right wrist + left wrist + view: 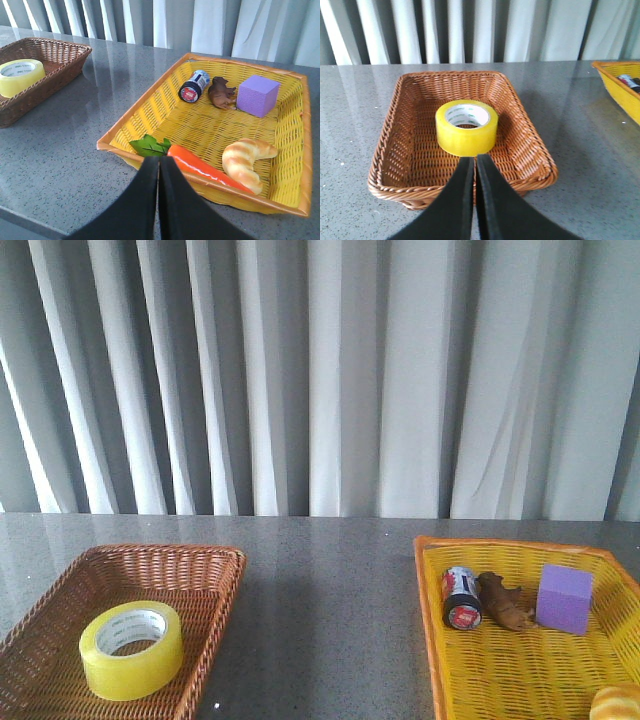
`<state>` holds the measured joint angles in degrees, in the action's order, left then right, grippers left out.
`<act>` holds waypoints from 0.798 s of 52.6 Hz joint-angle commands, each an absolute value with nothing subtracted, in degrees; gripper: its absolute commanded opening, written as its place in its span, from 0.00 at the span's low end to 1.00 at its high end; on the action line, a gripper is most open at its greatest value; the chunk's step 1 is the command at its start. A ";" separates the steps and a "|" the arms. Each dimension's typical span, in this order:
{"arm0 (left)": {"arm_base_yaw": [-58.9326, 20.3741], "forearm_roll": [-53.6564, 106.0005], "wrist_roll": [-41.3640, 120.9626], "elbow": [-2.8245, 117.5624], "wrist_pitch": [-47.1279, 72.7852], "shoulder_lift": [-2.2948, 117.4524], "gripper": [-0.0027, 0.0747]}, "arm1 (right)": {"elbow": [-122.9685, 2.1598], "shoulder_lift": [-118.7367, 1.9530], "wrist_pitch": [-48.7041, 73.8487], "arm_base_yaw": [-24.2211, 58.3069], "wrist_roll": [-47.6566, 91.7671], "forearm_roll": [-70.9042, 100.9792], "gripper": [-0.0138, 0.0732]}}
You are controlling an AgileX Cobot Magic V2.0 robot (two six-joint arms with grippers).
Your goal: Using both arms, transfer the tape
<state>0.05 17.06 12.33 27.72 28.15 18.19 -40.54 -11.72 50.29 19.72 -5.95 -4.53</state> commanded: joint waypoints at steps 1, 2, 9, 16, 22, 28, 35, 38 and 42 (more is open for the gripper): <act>-0.14 17.70 13.04 19.56 12.57 13.92 0.03 | -41.80 -12.98 46.08 19.47 -5.67 -4.75 0.15; -0.14 17.70 13.04 17.68 10.89 12.80 0.03 | -41.80 -12.98 46.08 19.47 -5.67 -4.75 0.15; 0.07 16.93 13.11 8.16 4.96 5.82 0.03 | -41.80 -12.98 46.01 19.47 -5.68 -4.75 0.15; 0.07 16.51 13.11 1.92 2.42 -0.74 0.03 | -41.80 -12.98 46.01 19.47 -5.68 -4.75 0.15; 0.07 15.60 13.15 -0.18 2.36 -1.53 0.03 | -41.80 -12.83 46.06 19.47 -5.68 -4.64 0.15; 0.07 13.67 13.16 -0.17 2.48 -1.59 0.03 | -41.80 -12.83 46.06 19.47 -5.68 -4.59 0.15; 0.07 13.72 12.87 -0.17 2.48 -1.59 0.03 | -41.80 -12.83 46.06 19.47 -5.68 -4.59 0.15; 0.07 13.91 12.88 -0.17 2.48 -1.59 0.03 | -41.80 -12.83 46.06 19.47 -5.68 -4.59 0.15; 0.07 14.07 12.58 -0.17 2.48 -1.59 0.03 | -41.80 -12.83 46.06 19.47 -5.68 -4.59 0.15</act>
<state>0.05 13.57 13.10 -1.48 6.84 -0.62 -40.54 -11.72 50.34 19.72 -5.95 -4.35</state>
